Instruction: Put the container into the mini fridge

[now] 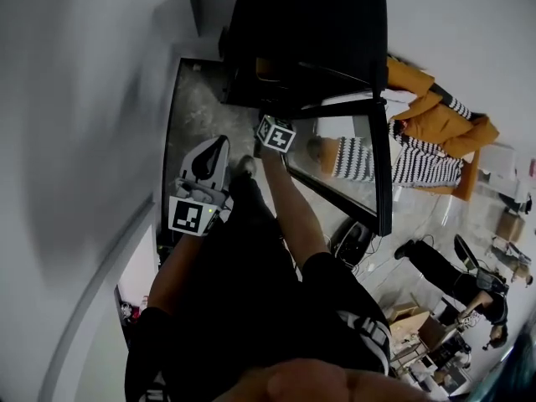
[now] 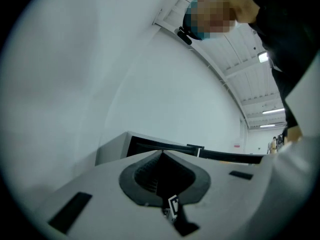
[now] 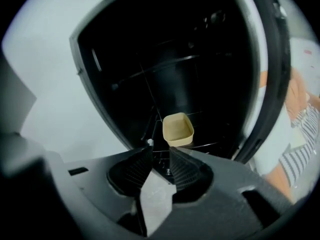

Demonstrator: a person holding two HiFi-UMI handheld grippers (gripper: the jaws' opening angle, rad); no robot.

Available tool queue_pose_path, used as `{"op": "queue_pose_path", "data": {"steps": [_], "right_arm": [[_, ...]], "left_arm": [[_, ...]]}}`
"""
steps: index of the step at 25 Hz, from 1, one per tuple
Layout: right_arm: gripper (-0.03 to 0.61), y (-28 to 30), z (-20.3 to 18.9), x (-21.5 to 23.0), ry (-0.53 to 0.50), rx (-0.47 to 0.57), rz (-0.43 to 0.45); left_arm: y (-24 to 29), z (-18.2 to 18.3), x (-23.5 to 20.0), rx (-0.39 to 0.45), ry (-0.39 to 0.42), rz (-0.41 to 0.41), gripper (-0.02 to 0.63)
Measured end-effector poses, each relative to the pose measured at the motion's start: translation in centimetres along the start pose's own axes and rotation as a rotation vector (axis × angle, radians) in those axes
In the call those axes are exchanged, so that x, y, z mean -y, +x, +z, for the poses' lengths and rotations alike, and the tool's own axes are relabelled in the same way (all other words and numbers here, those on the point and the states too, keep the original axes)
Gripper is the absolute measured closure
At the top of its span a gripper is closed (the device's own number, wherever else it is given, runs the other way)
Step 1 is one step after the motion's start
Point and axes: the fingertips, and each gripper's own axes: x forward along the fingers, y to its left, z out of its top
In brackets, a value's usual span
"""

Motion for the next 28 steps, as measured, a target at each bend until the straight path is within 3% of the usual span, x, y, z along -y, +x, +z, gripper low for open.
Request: {"op": "queue_pose_path", "data": {"steps": [4, 9, 20, 28], "right_arm": [[0.480, -4.1, -0.1, -1.5, 0.022, 0.008, 0.005], [0.522, -10.7, 0.5, -4.0, -0.031, 0.064, 0.022], [0.546, -24.7, 0.1, -8.7, 0.025, 0.188, 0.041], [0.565, -32.8, 0.2, -10.8, -0.068, 0.252, 0.128]], "left_arm": [[-2.0, 2.3, 0.8, 0.066, -0.004, -0.016, 0.609], [-5.5, 2.7, 2.5, 0.032, -0.002, -0.053, 0.609], [-11.9, 5.4, 4.1, 0.025, 0.027, -0.125, 0.609], [-15.0, 6.1, 6.1, 0.003, 0.042, -0.093, 0.609]]}}
